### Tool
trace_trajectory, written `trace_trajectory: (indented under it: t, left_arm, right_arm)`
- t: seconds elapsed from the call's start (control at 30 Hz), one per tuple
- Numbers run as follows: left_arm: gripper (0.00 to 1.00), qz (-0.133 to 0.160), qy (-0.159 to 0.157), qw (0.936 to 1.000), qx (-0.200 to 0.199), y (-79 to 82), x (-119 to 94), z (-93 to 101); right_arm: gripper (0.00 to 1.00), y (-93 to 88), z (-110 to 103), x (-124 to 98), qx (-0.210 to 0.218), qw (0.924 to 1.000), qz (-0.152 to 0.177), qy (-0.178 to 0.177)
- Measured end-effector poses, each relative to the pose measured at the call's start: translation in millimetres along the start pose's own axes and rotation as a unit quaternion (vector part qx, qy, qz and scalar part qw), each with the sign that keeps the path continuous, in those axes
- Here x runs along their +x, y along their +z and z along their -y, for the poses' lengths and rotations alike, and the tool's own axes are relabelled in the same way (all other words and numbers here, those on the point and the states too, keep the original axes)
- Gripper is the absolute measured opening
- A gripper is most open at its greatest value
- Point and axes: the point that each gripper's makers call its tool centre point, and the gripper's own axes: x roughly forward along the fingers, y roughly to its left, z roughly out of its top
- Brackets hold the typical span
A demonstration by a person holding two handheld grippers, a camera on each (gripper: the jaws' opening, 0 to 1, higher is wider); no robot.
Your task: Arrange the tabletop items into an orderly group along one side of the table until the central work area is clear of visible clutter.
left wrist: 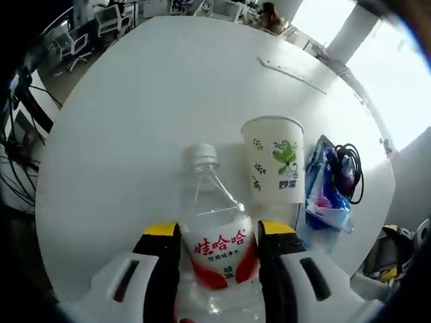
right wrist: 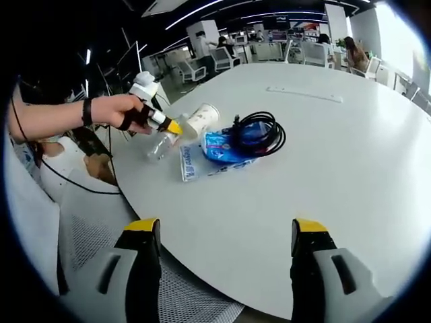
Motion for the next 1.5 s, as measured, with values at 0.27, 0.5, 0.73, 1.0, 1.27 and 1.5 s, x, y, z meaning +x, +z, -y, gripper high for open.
trace_trajectory:
  t: [0.27,0.5,0.73,1.0,1.27,1.5]
  left_arm:
    - [0.45,-0.008,0.01,0.9999,-0.01,-1.9,1.5,-1.7]
    - [0.42,0.009,0.003,0.9997,-0.022,-2.8,-1.9,-2.1]
    - [0.39,0.017,-0.004,0.9998,-0.002,-1.2,-5.3,-1.9]
    - [0.38,0.039,-0.008,0.9992,-0.002,2.9,-15.5,-4.5]
    - [0.38,0.056,-0.008,0.9983,-0.012,3.2,-27.2,-9.1]
    - [0.38,0.075,-0.008,0.9971,-0.013,9.3,-39.2,-10.2]
  right_arm:
    - [0.79,-1.0,-1.4,1.0,-0.001,1.0,-0.001,0.002]
    - [0.79,-1.8,-1.5,1.8,0.0,1.0,0.0,0.002]
    - [0.8,-2.0,-3.1,1.9,-0.001,1.0,0.001,0.003]
    - [0.8,-2.2,-3.3,0.3,-0.002,1.0,0.005,0.002]
    - [0.79,-0.3,-4.0,-0.2,-0.006,0.9999,0.008,0.001]
    - [0.79,1.8,-5.5,1.1,-0.008,0.9999,0.012,0.002]
